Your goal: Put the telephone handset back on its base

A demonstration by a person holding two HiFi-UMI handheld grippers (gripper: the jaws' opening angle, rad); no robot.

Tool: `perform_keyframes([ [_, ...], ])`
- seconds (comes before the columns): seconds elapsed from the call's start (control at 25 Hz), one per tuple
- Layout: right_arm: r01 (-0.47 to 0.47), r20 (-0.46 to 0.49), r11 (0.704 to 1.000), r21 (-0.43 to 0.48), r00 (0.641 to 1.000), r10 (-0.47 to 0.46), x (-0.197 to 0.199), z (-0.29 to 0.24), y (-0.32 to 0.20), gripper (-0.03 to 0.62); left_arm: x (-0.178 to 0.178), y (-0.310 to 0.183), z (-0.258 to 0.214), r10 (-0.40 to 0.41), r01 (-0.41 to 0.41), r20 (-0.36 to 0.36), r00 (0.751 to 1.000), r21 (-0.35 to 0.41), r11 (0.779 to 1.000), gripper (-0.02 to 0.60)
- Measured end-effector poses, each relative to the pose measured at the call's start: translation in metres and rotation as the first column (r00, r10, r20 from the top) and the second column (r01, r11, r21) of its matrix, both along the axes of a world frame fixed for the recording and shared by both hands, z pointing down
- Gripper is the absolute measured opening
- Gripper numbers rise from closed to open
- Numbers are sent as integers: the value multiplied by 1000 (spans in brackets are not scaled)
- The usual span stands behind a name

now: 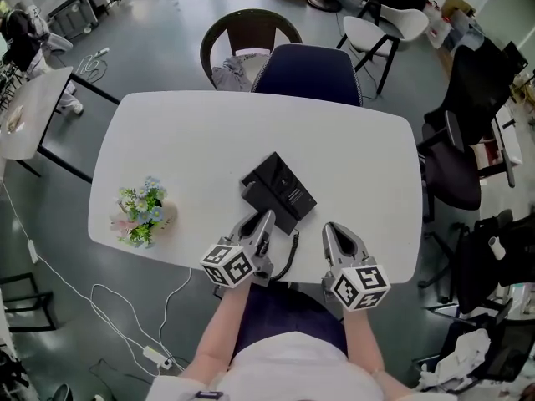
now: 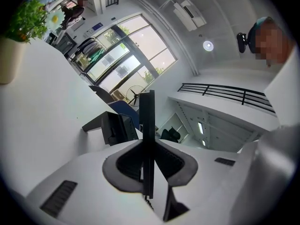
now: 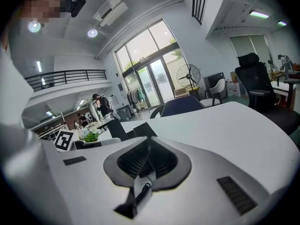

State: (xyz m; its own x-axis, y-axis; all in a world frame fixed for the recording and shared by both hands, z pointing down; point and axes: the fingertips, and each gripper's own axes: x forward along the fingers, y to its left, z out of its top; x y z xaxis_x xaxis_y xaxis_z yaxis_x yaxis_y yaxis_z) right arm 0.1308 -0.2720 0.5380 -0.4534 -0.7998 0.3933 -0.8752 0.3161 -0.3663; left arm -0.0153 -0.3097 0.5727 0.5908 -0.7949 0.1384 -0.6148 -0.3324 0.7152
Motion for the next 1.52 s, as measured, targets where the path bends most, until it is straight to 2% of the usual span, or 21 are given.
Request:
perform_keyframes([
  [0.32, 22, 17, 999, -30, 1000, -21, -6, 8, -9, 41, -5, -12, 16, 15, -18, -55, 998, -55, 998, 83],
  [0.72, 16, 27, 998, -53, 1000, -15, -4, 15, -14, 41, 0, -21, 29, 131, -148, -118, 984, -150, 978, 82],
  [0.92, 14, 32, 998, -61, 999, -12, -5, 19, -15, 41, 1, -22, 40, 135, -166, -148, 980, -217, 962, 81],
  [1.52, 9, 25, 997, -75, 1000, -7, -10, 24, -14, 41, -2, -28, 57, 141, -196, -202, 969, -289, 937, 83],
])
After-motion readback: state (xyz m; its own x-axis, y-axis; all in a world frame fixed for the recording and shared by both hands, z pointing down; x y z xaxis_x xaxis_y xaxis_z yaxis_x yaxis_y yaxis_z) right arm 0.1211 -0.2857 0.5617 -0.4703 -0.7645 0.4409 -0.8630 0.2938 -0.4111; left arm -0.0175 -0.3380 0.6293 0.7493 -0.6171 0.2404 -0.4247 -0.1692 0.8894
